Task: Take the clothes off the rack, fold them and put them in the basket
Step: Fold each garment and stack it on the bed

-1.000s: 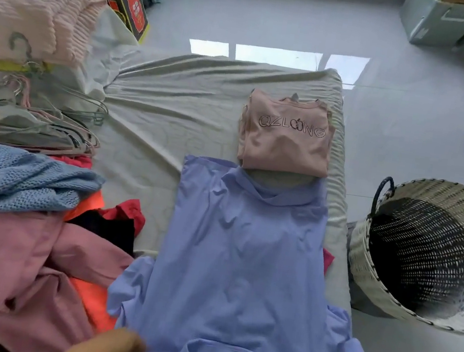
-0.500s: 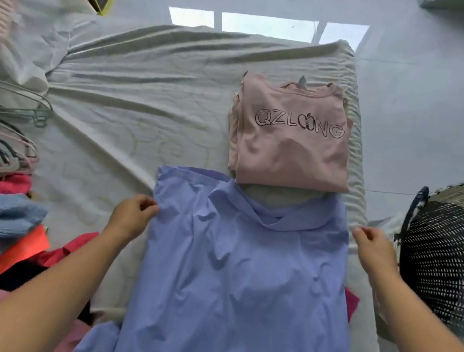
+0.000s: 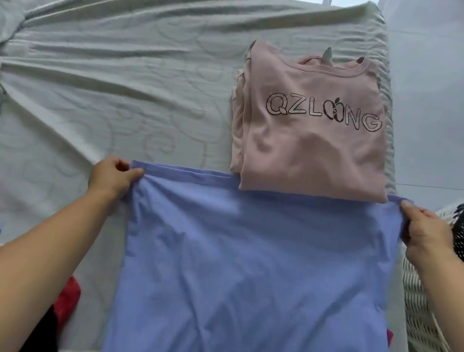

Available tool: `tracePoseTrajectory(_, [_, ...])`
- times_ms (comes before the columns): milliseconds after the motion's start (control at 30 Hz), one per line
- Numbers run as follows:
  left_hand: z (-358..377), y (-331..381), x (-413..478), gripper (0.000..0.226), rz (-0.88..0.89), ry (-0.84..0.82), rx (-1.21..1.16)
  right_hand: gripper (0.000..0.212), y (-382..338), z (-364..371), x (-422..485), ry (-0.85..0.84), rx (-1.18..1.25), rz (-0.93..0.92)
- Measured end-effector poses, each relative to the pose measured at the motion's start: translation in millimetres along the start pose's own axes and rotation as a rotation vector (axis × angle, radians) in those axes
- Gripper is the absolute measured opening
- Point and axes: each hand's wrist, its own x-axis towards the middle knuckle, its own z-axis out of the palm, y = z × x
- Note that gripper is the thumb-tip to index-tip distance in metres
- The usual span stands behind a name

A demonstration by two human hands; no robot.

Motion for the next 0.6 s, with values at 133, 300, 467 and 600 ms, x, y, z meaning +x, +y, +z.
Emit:
tracePoseTrajectory(133, [-2, 8, -39, 0.04, 0.259, 0.112, 0.232, 0.038, 11, -3, -32, 0.055, -0.483, -0.245])
tracePoseTrajectory(300, [1, -30, -94, 0.043, 0.623, -0.163, 0.671, 0.053, 61, -7, -116, -0.272, -0.793, -0.658])
tracePoseTrajectory(467, [-41, -49, -124, 0.036, 0.343, -0.03, 0.221, 0.057, 72, -3, -138, -0.312, -0.902, -0.561])
tracePoseTrajectory(600, [-84, -96, -174, 0.019, 0.073, -0.228, 0.545, 0.046, 76, -6, -200, -0.315, -0.599, -0.59])
